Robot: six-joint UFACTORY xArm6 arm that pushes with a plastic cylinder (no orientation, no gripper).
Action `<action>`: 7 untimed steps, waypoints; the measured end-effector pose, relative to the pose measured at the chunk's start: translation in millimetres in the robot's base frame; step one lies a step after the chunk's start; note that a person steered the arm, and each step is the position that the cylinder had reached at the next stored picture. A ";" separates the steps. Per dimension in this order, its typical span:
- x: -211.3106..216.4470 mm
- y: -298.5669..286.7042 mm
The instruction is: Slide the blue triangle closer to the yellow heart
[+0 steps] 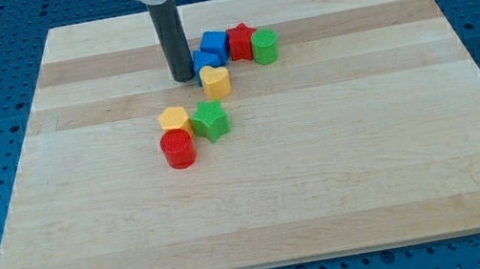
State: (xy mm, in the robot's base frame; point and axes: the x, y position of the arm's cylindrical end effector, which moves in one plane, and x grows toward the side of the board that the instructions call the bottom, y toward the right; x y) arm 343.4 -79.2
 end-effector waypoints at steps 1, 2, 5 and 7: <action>-0.9 6.8; -1.1 8.9; -2.0 -12.3; -46.2 -28.3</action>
State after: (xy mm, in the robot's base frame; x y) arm 297.2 -107.6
